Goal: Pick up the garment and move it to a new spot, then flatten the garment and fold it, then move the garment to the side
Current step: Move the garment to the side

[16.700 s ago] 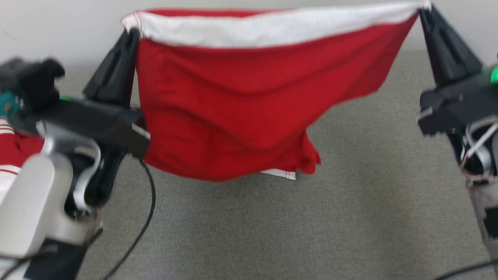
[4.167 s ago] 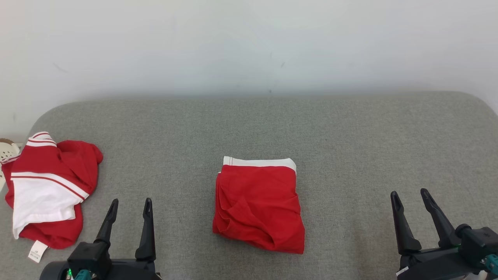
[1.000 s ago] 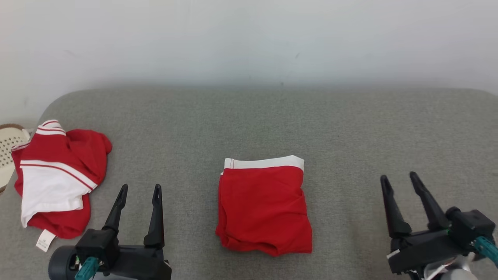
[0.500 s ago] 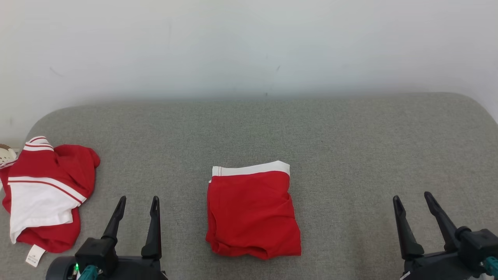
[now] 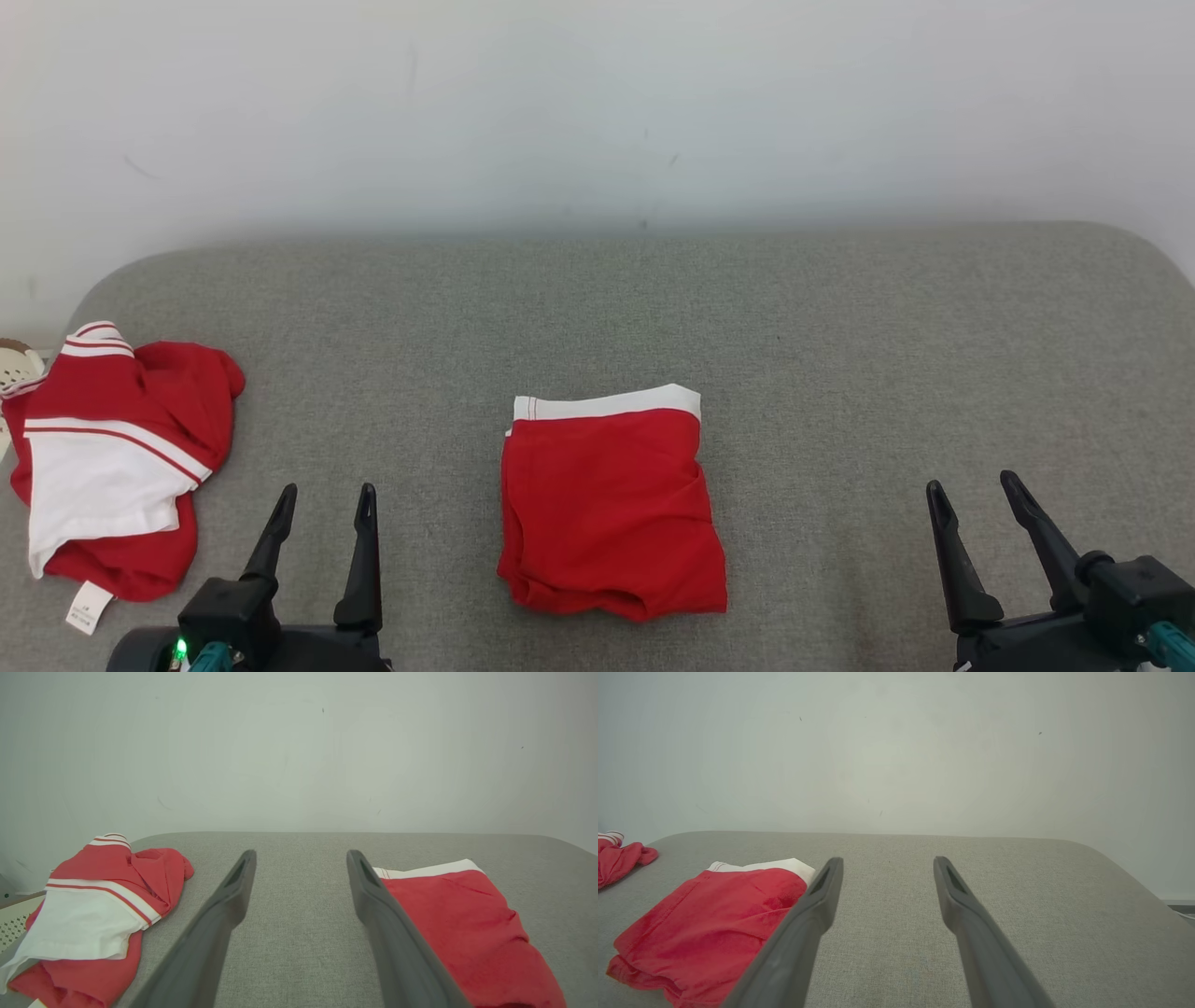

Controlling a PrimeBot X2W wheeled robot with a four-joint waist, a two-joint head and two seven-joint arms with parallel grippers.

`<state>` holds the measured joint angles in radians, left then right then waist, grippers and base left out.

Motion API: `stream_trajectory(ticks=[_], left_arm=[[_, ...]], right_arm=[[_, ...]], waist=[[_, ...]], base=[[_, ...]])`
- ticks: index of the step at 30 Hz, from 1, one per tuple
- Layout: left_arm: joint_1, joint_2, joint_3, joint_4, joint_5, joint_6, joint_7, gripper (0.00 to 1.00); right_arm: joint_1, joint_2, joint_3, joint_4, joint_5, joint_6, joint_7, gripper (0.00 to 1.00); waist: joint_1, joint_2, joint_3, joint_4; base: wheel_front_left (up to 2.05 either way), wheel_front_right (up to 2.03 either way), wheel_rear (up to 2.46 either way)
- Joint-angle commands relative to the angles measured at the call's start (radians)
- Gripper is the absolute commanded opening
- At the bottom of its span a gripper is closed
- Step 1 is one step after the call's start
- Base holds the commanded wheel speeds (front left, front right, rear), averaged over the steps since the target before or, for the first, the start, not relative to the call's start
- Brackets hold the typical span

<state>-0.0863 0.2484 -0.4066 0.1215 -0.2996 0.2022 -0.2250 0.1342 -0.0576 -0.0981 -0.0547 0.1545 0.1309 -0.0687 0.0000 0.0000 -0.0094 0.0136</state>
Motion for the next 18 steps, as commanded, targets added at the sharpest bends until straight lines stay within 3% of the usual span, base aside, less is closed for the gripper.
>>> stream_trajectory(ticks=[1,9,18], left_arm=[[-0.003,0.004,0.001,0.001,-0.01,0.004,-0.003,1.0],[-0.03,-0.004,-0.011,-0.003,-0.003,0.004,-0.006,1.0],[-0.082,-0.034,-0.024,-0.024,0.007,0.003,-0.023,1.0]], right_arm=[[-0.002,0.002,-0.005,-0.005,-0.005,0.0,0.005,1.0],[0.001,-0.003,-0.004,-0.009,-0.01,0.0,0.022,1.0],[-0.051,-0.062,0.059,0.07,0.034,0.0,0.066,1.0]], waist=[[0.0,0.0,0.002,0.001],[0.0,0.0,0.023,0.036],[0.0,0.0,0.115,0.153]], base=[[0.0,0.0,0.0],[0.0,0.0,0.0],[0.0,0.0,0.0]])
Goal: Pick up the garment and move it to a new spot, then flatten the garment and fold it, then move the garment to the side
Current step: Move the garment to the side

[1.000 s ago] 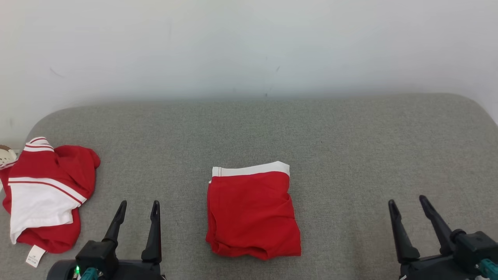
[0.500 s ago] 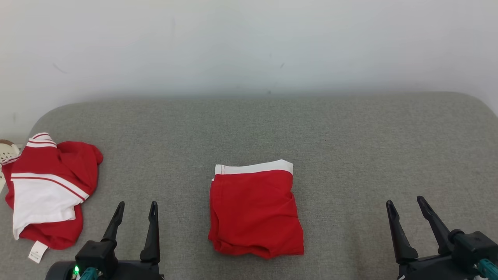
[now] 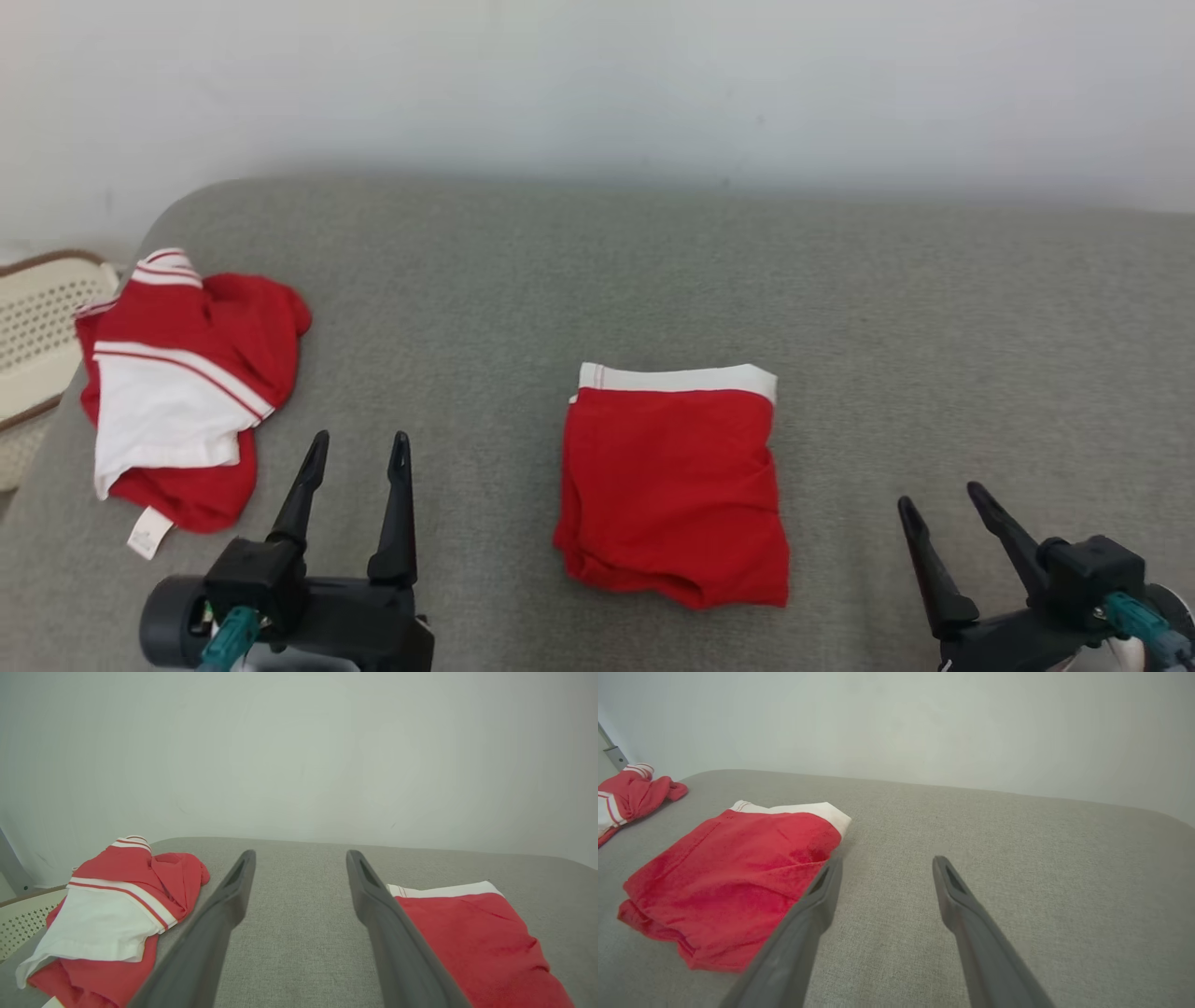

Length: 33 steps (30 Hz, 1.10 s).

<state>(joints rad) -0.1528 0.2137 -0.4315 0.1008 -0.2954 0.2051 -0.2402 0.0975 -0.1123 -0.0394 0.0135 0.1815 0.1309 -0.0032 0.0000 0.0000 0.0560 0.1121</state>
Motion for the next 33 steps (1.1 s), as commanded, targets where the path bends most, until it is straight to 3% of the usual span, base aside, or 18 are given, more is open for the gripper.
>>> stream_trajectory(ticks=[1,13,22,23,24,33], left_arm=[[-0.02,-0.006,-0.002,-0.001,0.003,-0.001,-0.009,1.0],[-0.077,-0.065,-0.026,0.037,0.018,-0.03,-0.024,1.0],[-0.093,-0.091,-0.01,0.033,0.038,-0.046,-0.025,1.0],[-0.092,-0.093,-0.007,0.031,0.042,-0.045,-0.025,1.0],[-0.089,-0.097,0.0,0.029,0.048,-0.048,-0.025,1.0],[-0.072,-0.098,0.035,0.021,0.072,-0.049,-0.025,1.0]], right_arm=[[-0.025,-0.018,0.016,0.018,0.01,0.0,0.006,1.0],[-0.162,-0.113,0.158,0.222,0.108,0.0,0.03,1.0],[-0.251,-0.154,0.25,0.317,0.178,0.0,0.061,1.0],[-0.259,-0.16,0.26,0.323,0.184,0.0,0.064,0.85],[-0.268,-0.17,0.272,0.333,0.198,0.0,0.063,0.01],[-0.273,-0.196,0.298,0.277,0.182,-0.001,0.03,0.0]], waist=[[0.0,0.0,0.059,0.068],[0.0,0.0,0.16,0.203],[0.0,0.0,0.186,0.242],[0.0,0.0,0.188,0.243],[0.0,0.0,0.188,0.245],[0.0,0.0,0.181,0.177]], base=[[0.0,0.0,0.0],[0.0,0.0,0.0],[0.0,0.0,0.0],[0.0,0.0,0.0],[0.0,0.0,0.0],[0.0,0.0,0.0]])
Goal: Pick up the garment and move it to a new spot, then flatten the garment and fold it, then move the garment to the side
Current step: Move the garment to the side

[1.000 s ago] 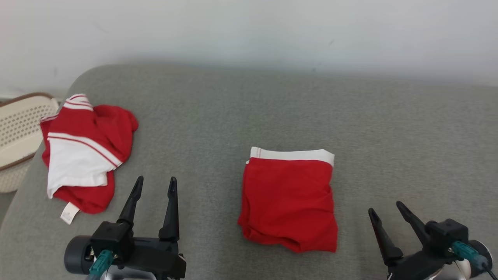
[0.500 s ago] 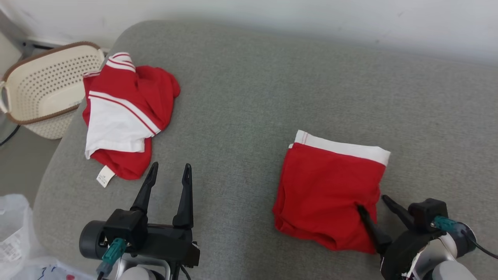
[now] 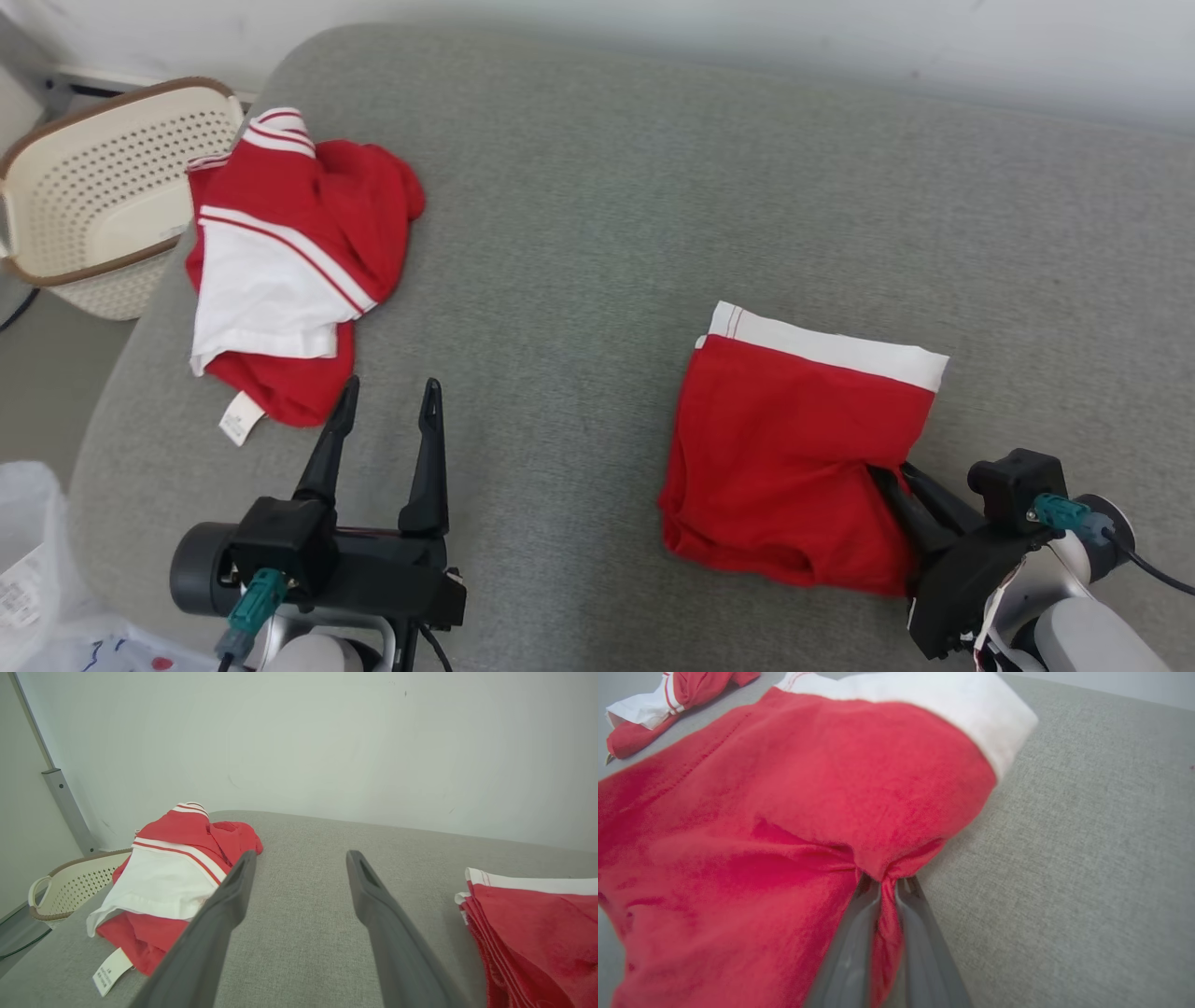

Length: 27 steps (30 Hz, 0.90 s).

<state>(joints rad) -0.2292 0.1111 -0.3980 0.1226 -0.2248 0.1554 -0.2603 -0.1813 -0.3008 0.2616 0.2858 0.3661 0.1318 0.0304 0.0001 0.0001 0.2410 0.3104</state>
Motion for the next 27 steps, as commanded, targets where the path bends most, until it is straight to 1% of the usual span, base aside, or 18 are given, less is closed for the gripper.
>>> stream_trajectory(ticks=[1,5,13,21,27], left_arm=[[0.004,0.006,0.006,-0.006,0.005,0.001,-0.005,1.0],[0.0,0.015,0.019,-0.015,0.02,-0.001,-0.005,1.0],[-0.023,0.035,0.034,-0.03,0.036,-0.011,-0.005,1.0],[-0.051,0.055,0.028,-0.043,0.053,-0.019,-0.001,1.0],[-0.087,0.066,0.006,-0.066,0.065,-0.031,0.019,1.0]], right_arm=[[0.012,-0.004,-0.001,-0.009,-0.003,-0.002,-0.005,0.0],[0.035,-0.01,-0.005,-0.067,-0.019,-0.002,-0.005,0.0],[0.084,-0.037,-0.027,-0.154,-0.067,-0.002,0.006,0.0],[0.118,-0.051,-0.078,-0.182,-0.095,-0.002,0.011,0.0],[0.087,-0.088,-0.14,-0.168,-0.104,-0.002,-0.016,0.0]], waist=[[-0.0001,-0.0001,-0.004,-0.038],[-0.0001,-0.0001,-0.002,-0.112],[-0.0001,-0.0001,0.013,-0.284],[-0.0001,-0.0001,0.042,-0.449],[-0.0001,-0.0001,0.076,-0.531]], base=[[0.0,0.0,0.0],[0.0,0.0,0.0],[0.0,0.0,0.0],[0.0,0.0,0.0],[0.0,0.0,0.0]])
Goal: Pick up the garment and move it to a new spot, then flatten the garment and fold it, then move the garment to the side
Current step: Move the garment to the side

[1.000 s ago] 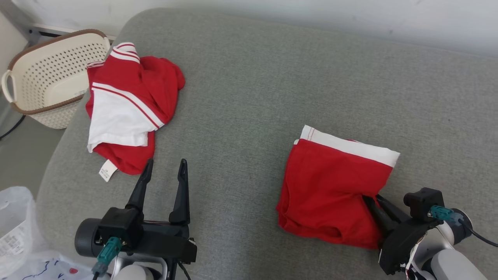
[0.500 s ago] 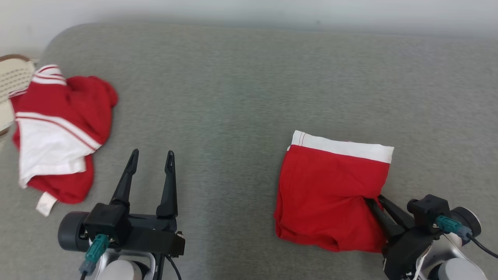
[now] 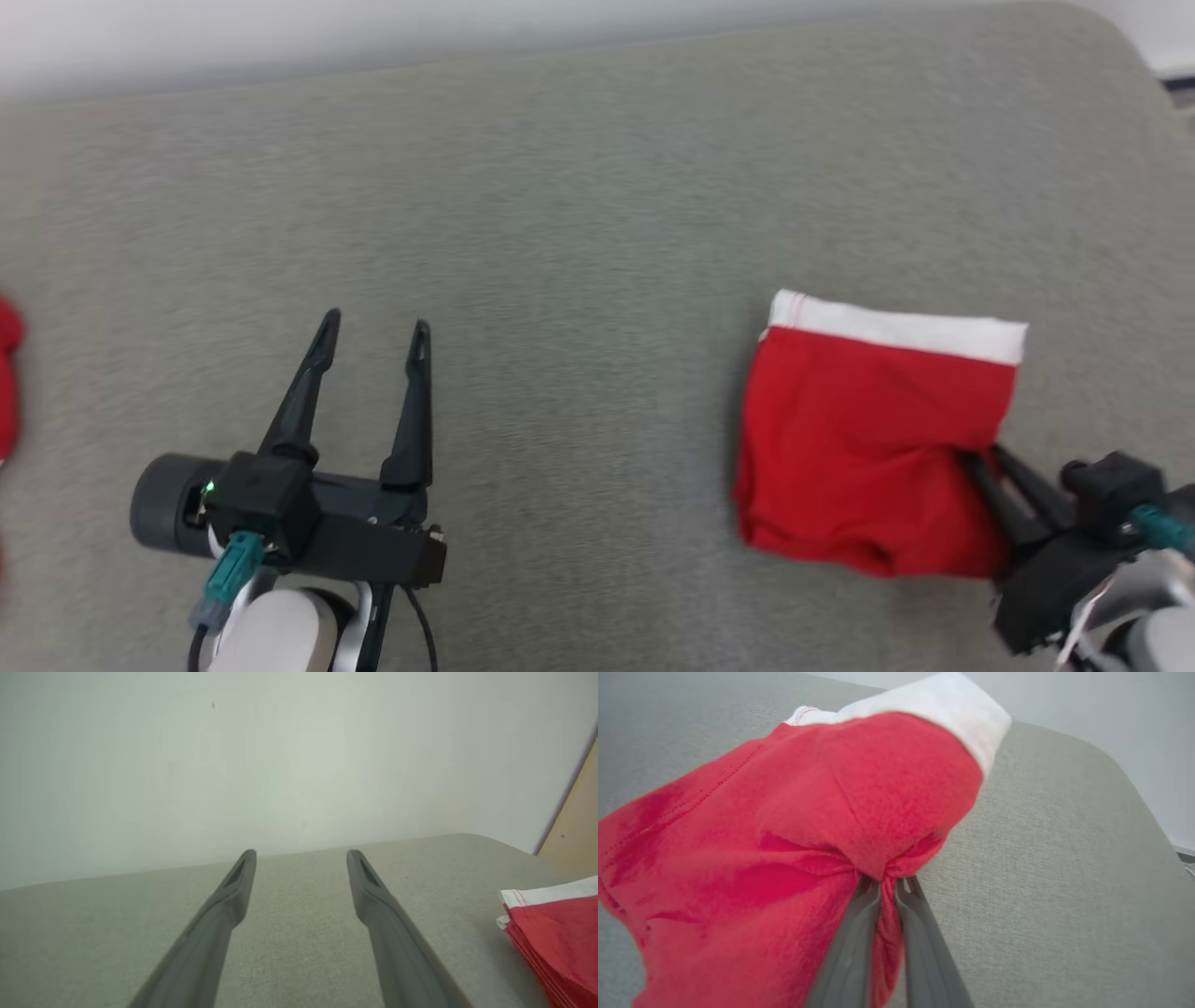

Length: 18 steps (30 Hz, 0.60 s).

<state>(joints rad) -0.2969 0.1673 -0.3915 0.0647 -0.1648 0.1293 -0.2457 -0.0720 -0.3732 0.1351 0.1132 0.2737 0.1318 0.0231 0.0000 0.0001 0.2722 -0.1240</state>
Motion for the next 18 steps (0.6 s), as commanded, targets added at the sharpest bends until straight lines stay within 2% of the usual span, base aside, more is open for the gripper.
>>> stream_trajectory(ticks=[1,6,10,18], left_arm=[[-0.028,0.01,-0.006,-0.011,0.007,-0.009,0.007,1.0],[-0.063,0.011,-0.027,-0.028,0.022,-0.02,0.024,1.0],[-0.107,0.009,-0.045,-0.044,0.037,-0.031,0.037,1.0],[-0.195,-0.009,-0.087,-0.073,0.063,-0.053,0.051,1.0]], right_arm=[[-0.036,-0.024,-0.023,0.008,-0.015,-0.002,-0.018,0.0],[-0.104,-0.068,-0.04,0.051,-0.029,-0.002,-0.049,0.0],[-0.207,-0.144,-0.025,0.12,-0.046,-0.002,-0.083,0.0],[-0.474,-0.329,0.144,0.334,-0.037,-0.002,-0.215,0.0]], waist=[[0.0,-0.0001,0.052,-0.105],[0.0,-0.0001,0.083,-0.129],[0.0,-0.0001,0.125,-0.133],[0.0,-0.0001,0.218,-0.088]], base=[[0.0,0.0,0.0],[0.0,0.0,0.0],[0.0,0.0,0.0],[0.0,0.0,0.0]])
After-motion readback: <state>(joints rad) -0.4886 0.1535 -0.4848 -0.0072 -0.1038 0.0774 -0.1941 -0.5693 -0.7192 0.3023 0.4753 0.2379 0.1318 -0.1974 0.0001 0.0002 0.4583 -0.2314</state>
